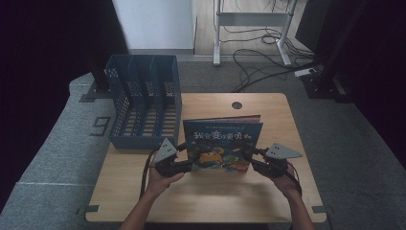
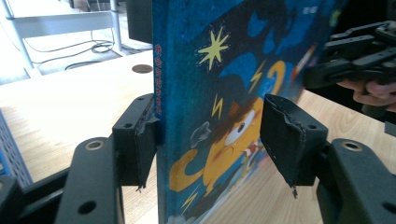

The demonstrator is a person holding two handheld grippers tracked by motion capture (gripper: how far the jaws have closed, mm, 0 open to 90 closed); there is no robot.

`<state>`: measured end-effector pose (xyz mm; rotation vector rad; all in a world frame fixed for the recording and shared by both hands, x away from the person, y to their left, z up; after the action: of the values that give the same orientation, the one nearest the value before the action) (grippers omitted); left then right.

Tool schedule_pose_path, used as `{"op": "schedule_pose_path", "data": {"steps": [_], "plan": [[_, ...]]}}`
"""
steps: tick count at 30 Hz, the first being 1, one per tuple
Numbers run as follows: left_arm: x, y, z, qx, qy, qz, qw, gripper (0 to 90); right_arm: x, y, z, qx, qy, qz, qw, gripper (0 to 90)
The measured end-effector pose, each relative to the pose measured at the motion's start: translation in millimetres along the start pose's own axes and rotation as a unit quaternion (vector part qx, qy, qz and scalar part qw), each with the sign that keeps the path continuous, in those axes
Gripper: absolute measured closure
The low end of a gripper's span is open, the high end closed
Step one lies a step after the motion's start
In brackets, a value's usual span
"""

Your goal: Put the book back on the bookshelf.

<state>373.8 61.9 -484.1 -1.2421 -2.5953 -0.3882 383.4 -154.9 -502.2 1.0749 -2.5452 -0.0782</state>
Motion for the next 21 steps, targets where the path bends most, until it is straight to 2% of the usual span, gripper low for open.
{"op": "schedule_pose_path", "data": {"steps": [10,16,21], "plan": [[0.1,1.5,-0.4,0.0,0.004,0.0,1.0,41.3,-4.9,-4.3,-1.6,0.008,-0.004,-0.002,1.0,61.1],[6.3,-5.2,1.4,-0.007,-0.002,0.018,0.9998,42.0,-9.0,-7.3,-3.7,0.009,-0.012,-0.008,0.9998,57.5],[6.5,-7.2,1.1,0.0,-0.009,0.03,0.9995,41.8,-8.3,-6.6,-3.1,0.005,-0.014,-0.008,0.9999,56.0]]}}
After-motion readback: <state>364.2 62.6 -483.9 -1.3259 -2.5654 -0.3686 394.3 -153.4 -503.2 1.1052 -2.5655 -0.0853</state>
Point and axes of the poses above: each handheld gripper's, and its own axes: x roughly backward along the jaws, z roughly out of its underside, y roughly to its left, the point moved 10 cm from there along -x, roughly forward along the jaws, and after that the axes turned 13 degrees about -x, right-handed, at the moved point
